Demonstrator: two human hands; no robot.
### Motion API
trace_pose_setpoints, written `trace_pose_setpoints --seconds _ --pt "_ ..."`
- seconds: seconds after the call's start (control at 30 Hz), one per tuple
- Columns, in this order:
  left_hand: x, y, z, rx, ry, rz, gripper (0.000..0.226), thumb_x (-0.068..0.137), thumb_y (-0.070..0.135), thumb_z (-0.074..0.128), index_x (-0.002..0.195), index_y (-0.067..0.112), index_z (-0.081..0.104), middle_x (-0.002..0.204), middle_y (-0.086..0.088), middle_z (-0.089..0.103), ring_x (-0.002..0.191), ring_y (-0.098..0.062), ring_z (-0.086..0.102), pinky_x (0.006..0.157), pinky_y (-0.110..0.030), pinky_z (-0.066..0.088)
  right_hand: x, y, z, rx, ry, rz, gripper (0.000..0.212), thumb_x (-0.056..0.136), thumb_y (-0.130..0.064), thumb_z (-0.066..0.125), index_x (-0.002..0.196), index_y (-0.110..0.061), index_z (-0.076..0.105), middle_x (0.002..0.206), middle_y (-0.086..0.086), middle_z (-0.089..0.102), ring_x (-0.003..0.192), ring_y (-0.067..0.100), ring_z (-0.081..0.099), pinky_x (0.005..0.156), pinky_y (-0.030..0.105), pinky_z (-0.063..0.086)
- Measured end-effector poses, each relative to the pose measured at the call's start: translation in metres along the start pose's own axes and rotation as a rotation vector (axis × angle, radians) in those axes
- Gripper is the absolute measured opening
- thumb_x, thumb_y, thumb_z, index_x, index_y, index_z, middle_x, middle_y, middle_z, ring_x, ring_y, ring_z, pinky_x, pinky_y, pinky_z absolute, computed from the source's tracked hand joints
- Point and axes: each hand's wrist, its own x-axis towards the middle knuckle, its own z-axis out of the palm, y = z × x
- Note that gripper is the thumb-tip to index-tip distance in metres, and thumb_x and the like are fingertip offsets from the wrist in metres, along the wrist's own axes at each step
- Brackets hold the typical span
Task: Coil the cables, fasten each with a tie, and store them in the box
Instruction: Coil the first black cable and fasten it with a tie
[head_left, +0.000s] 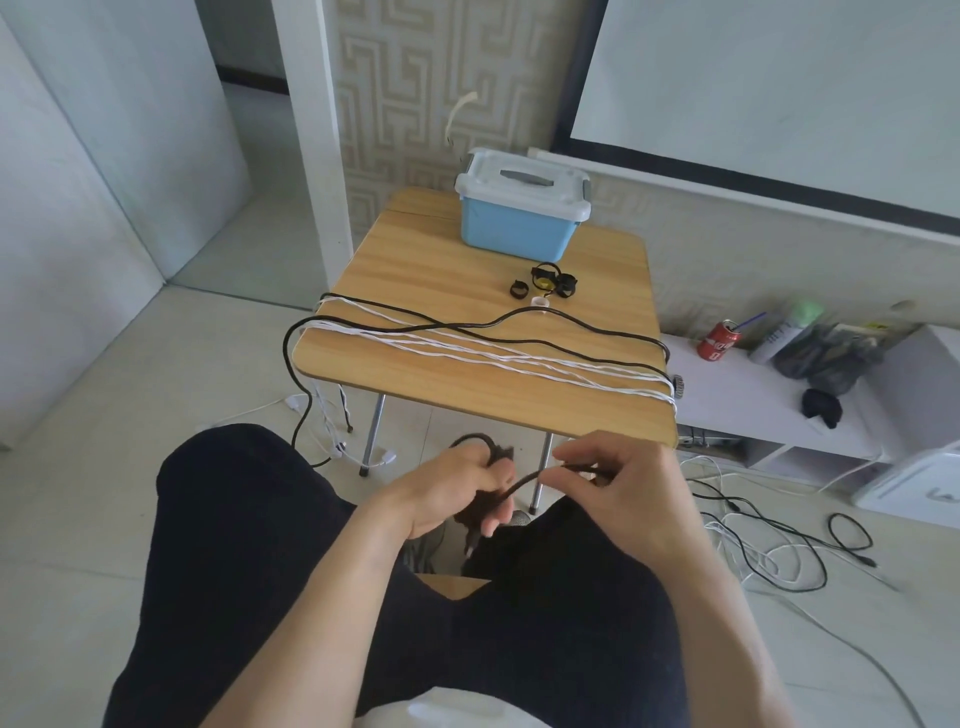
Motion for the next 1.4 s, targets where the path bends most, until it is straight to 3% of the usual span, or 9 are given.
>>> trace_pose_setpoints --seconds 0.17,0.4,0.53,0.63,0.77,0.9,1.03,1.17,1.4 --pt "0.0 0.0 0.0 -0.186 -0.318 -0.058 0.045 0.106 0.044 0.035 0.076 0.014 0.049 0.051 0.002 0.032 0.04 -0.012 0.027 0.048 -0.026 0.037 0.009 0.016 0.005 0.076 0.158 0.044 0.017 0.069 -0.034 0.092 0.073 -0.029 0.076 0.071 -0.015 0.072 0.065 0.004 0.063 0.06 0.013 0.047" --pt "0.0 0.002 -0.009 -0.578 -0.243 0.057 0.042 0.102 0.036 0.037 0.065 0.02 0.046 0.045 0.009 0.028 0.036 -0.009 0.027 0.041 -0.024 0.033 0.007 0.043 0.034 0.048 0.043 0.032 0.013 0.098 -0.021 0.065 0.094 -0.026 0.077 0.08 -0.013 0.071 0.074 -0.001 0.062 0.063 0.008 0.043" --pt "0.0 0.005 -0.011 -1.048 0.021 0.187 0.048 0.104 0.04 0.032 0.065 0.018 0.048 0.047 0.009 0.026 0.039 -0.009 0.023 0.042 -0.023 0.027 -0.001 0.047 0.038 0.122 -0.056 0.117 0.02 0.102 -0.017 0.058 0.096 -0.028 0.074 0.068 -0.016 0.068 0.052 0.005 0.05 0.054 0.023 0.044" --pt "0.008 0.002 -0.011 -1.214 0.328 0.314 0.048 0.108 0.042 0.025 0.074 0.017 0.048 0.056 0.005 0.032 0.048 -0.013 0.027 0.055 -0.028 0.034 -0.009 0.046 0.04 0.017 -0.173 0.139 0.021 0.1 -0.016 0.059 0.088 -0.027 0.072 0.062 -0.022 0.065 0.052 0.002 0.053 0.055 0.012 0.04" --pt "0.018 -0.008 -0.014 -1.102 0.598 0.355 0.03 0.11 0.028 0.03 0.087 0.013 0.043 0.068 -0.001 0.043 0.058 -0.018 0.04 0.074 -0.036 0.045 -0.015 0.035 0.038 -0.176 -0.468 0.143 0.017 0.095 -0.016 0.062 0.091 -0.018 0.078 0.069 -0.003 0.072 0.054 0.004 0.06 0.067 0.028 0.055" --pt "0.027 -0.019 -0.009 -0.552 0.719 0.28 0.033 0.108 0.02 0.038 0.077 0.011 0.047 0.063 0.0 0.049 0.057 -0.018 0.047 0.072 -0.038 0.049 -0.02 0.014 0.038 -0.191 -0.583 0.03 0.023 0.093 -0.01 0.059 0.091 -0.023 0.079 0.07 0.002 0.071 0.062 0.018 0.064 0.073 0.039 0.057" --pt "0.017 -0.024 -0.007 0.065 0.421 0.052 0.039 0.107 0.029 0.038 0.075 0.012 0.053 0.065 -0.006 0.054 0.068 -0.024 0.055 0.083 -0.044 0.051 -0.021 0.001 0.031 -0.122 -0.335 -0.052 0.028 0.095 -0.01 0.064 0.109 -0.028 0.079 0.086 -0.022 0.075 0.072 -0.007 0.065 0.071 0.007 0.048" --pt "0.011 -0.024 0.0 0.001 0.036 -0.089 0.029 0.109 0.026 0.034 0.094 0.007 0.051 0.067 -0.003 0.049 0.058 -0.018 0.048 0.07 -0.037 0.051 -0.016 0.007 0.022 -0.009 -0.063 -0.042 0.016 0.083 -0.02 0.083 0.094 -0.031 0.08 0.084 -0.027 0.073 0.072 0.004 0.065 0.067 0.011 0.049" --pt "0.003 -0.003 0.003 -0.258 -0.352 -0.071 0.049 0.105 0.05 0.032 0.073 0.016 0.047 0.049 0.007 0.025 0.04 -0.01 0.021 0.044 -0.025 0.03 -0.006 0.023 0.026 0.089 0.155 0.113 0.019 0.071 -0.039 0.09 0.075 -0.027 0.076 0.07 -0.018 0.072 0.066 0.001 0.067 0.06 0.011 0.05"
